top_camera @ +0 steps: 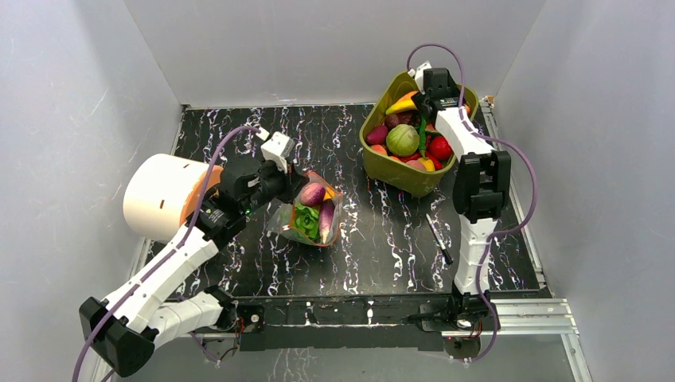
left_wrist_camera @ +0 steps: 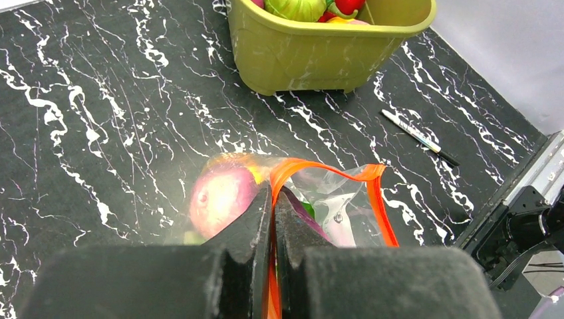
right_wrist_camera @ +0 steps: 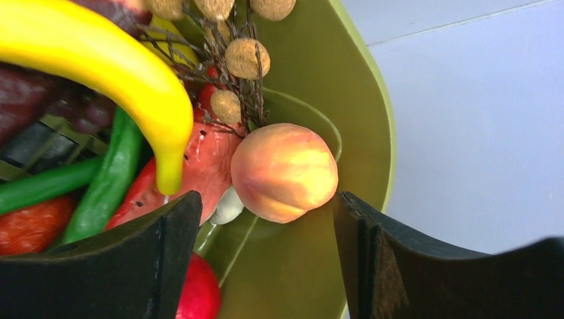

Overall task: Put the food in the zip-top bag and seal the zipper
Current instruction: Pick up the fake fruit from the bin.

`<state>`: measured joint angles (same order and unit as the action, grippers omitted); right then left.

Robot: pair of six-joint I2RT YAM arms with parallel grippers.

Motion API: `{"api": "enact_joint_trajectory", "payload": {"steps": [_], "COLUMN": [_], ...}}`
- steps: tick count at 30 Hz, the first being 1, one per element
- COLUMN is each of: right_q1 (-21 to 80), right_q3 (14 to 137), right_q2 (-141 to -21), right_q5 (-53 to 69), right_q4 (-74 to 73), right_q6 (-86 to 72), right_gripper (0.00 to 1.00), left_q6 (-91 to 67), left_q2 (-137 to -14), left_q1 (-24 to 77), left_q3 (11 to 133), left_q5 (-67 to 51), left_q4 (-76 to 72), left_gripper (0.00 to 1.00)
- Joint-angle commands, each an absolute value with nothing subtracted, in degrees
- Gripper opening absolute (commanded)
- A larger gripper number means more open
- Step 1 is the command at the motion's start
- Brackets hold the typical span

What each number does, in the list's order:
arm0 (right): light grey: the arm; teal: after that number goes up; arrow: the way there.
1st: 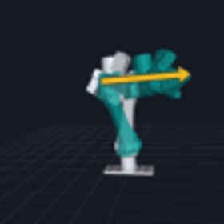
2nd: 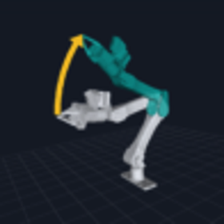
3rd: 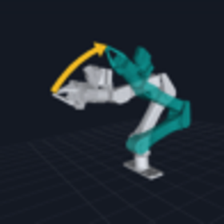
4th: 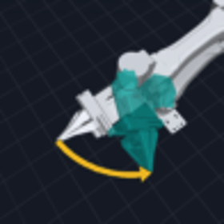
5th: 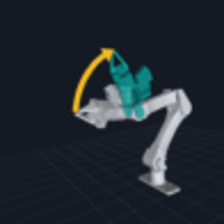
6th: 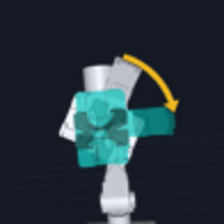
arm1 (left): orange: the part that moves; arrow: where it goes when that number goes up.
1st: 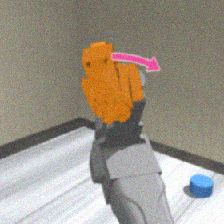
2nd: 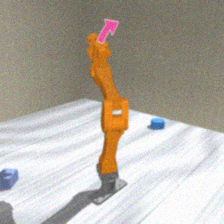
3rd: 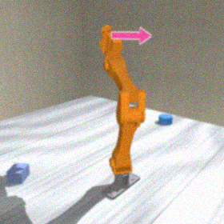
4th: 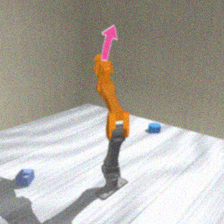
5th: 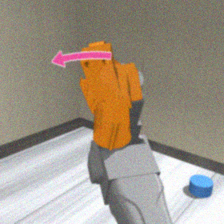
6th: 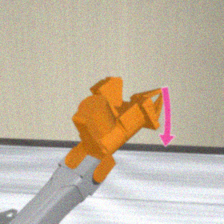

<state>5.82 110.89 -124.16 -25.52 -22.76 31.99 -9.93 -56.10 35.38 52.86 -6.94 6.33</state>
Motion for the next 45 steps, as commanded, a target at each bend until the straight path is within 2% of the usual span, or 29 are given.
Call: {"api": "enact_joint_trajectory", "payload": {"steps": [1,8,15,20,24,34,45], "right_q1": [3.2,2.4,1.8,1.1,0.8,0.7,0.8], "right_q3": [114.6,117.2,117.6,116.0,115.7,110.3,98.5], "right_q2": [-126.1,-129.9,-133.0,-131.9,-131.5,-123.4,-110.2], "right_q5": [-25.5,-23.6,-25.9,-25.7,-26.1,-22.3,-15.3], "right_q4": [-22.0,-23.7,-22.6,-20.6,-19.6,-19.4,-19.8], "right_q6": [39.4,42.5,44.9,44.9,44.4,37.3,29.4], "right_gripper": [0.73,0.81,0.8,0.74,0.6,0.55,0.49], "left_q6": [-9.6,-10.3,-11.8,-13.4,-15.2,-13.8,-14.7], "left_q2": [-57.3,-58.6,-60.0,-59.4,-59.6,-62.8,-61.7], "left_q1": [35.5,35.5,35.5,35.5,35.5,35.5,35.6], "left_q3": [55.9,55.7,56.4,55.3,54.3,58.4,58.6], "left_q5": [-8.2,-8.8,-10.2,-10.3,-10.8,-5.5,-8.1], "left_q4": [4.3,3.8,3.8,2.5,1.0,9.6,10.4], "left_gripper": [0.0,0.0,0.0,0.0,0.0,0.0,0.0]}}
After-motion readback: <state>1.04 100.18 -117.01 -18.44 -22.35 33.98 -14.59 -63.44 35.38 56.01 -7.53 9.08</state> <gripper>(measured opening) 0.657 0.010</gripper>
